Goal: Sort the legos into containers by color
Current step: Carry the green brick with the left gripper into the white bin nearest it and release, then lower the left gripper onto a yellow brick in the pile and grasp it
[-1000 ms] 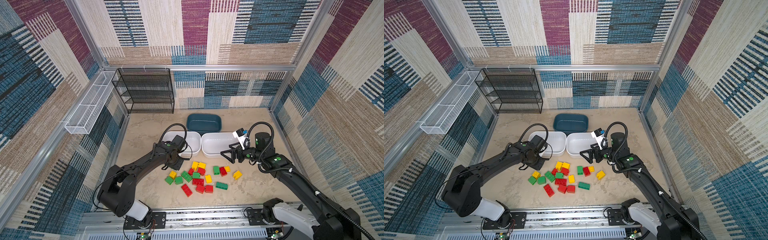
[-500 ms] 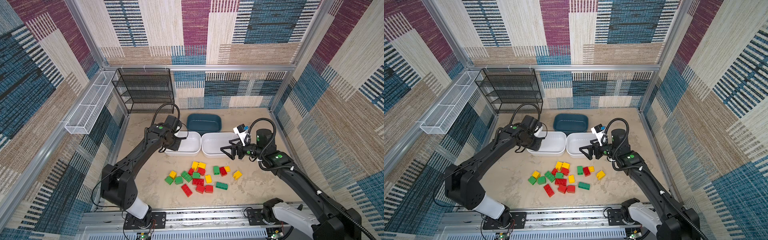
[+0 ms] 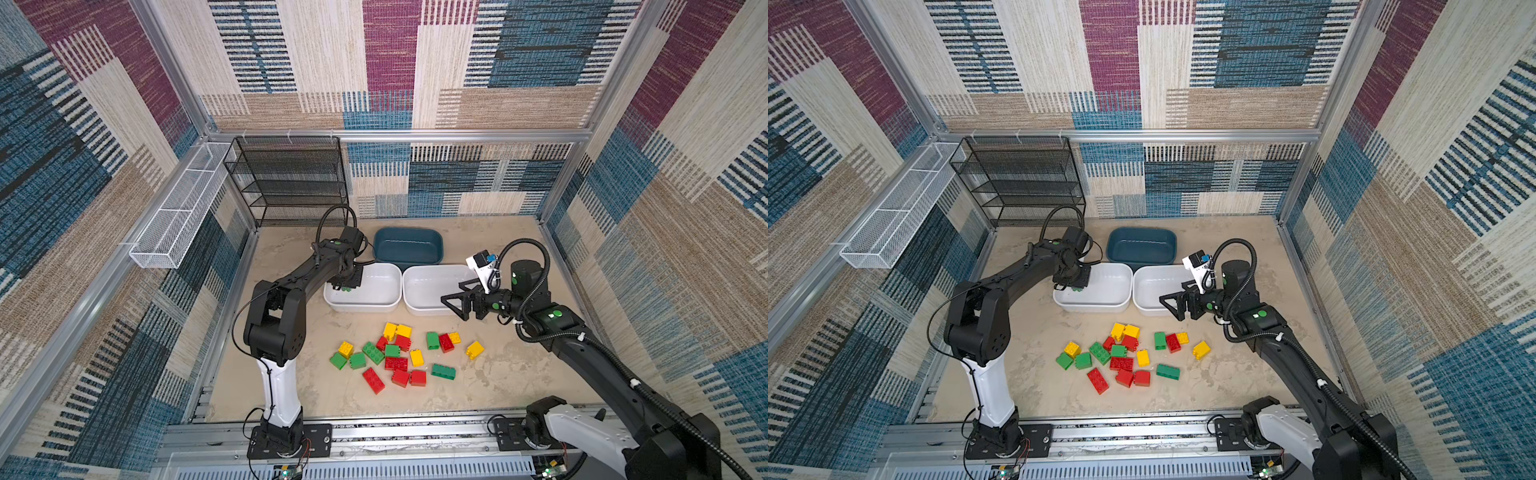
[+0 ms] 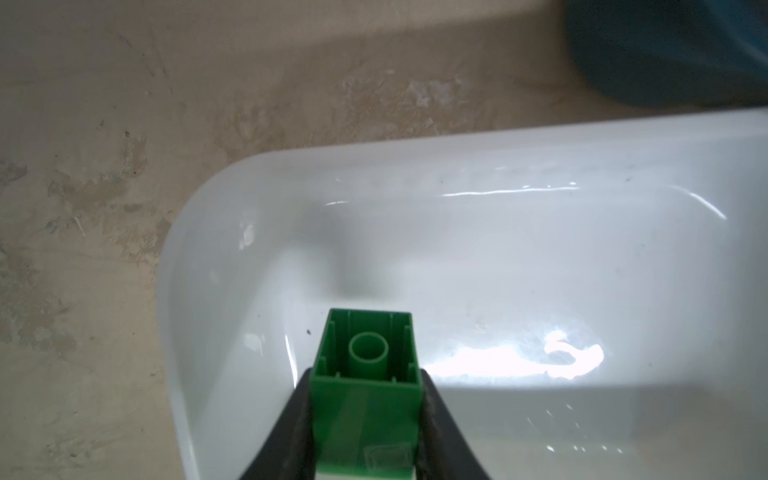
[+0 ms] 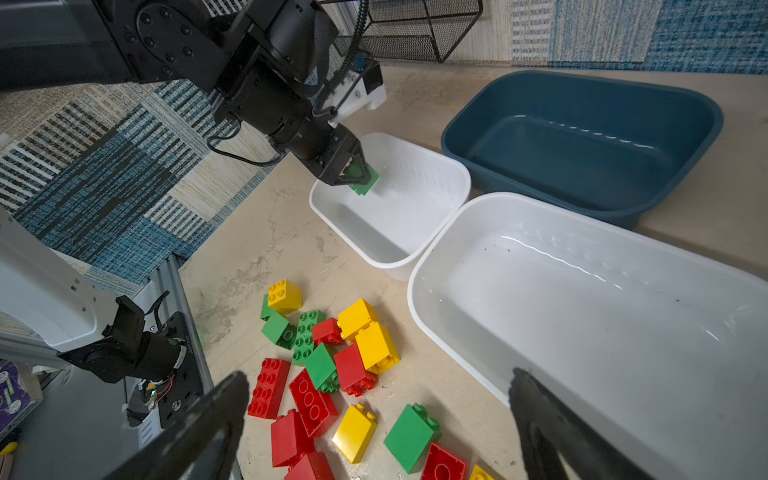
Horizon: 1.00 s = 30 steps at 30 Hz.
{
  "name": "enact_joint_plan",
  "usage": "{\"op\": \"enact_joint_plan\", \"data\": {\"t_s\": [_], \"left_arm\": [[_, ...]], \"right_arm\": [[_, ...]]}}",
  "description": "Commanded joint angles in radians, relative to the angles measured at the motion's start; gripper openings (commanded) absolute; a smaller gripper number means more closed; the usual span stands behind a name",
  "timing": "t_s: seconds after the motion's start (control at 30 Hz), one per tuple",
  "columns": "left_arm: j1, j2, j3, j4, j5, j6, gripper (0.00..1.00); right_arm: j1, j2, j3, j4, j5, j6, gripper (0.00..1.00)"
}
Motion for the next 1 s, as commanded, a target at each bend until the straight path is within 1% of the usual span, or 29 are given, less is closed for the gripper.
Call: {"op": "enact_joint_plan", "data": {"t_s": [0.0, 0.1, 0.2, 0.27, 0.4, 0.5, 0.67, 0.73, 0.83, 0.97], "left_arm": [[0.008, 0.037, 0.03, 0.021, -0.033, -0.03, 0.33], [0.008, 0.062, 0.039, 0.019, -0.022, -0.03, 0.36], [0.008, 0.072, 0.049, -0.001, -0.013, -0.023, 0.46], [0.008, 0.059, 0.05, -0.019, -0.001, -0.018, 0.52], [0.005, 0.0, 0.039, -0.052, 0.045, -0.01, 0.59], [-0.003, -0.098, -0.002, -0.082, 0.083, 0.007, 0.63], [-0.018, -0.327, -0.163, -0.108, 0.143, 0.003, 0.73], [-0.025, -0.412, -0.241, -0.111, 0.173, -0.01, 0.74], [-0.058, -0.509, -0.347, -0.119, 0.164, -0.036, 0.74], [-0.102, -0.586, -0.454, -0.14, 0.172, -0.089, 0.75]], "right_arm": [[0.0, 0.006, -0.008, 0.041, 0.005, 0.009, 0.99], [0.001, 0.01, -0.009, 0.044, 0.001, 0.012, 0.99], [0.001, 0.005, -0.006, 0.042, 0.0, 0.012, 0.99], [0.001, 0.004, -0.005, 0.042, -0.004, 0.013, 0.99], [0.0, 0.012, -0.003, 0.053, -0.019, 0.019, 0.99], [0.001, 0.017, 0.007, 0.055, -0.02, 0.019, 0.99], [0.001, 0.016, 0.007, 0.059, -0.024, 0.018, 0.99], [0.001, 0.019, 0.007, 0.063, -0.031, 0.019, 0.99], [0.001, 0.028, 0.012, 0.067, -0.041, 0.015, 0.99], [0.001, 0.029, 0.018, 0.066, -0.054, 0.015, 0.99]]}}
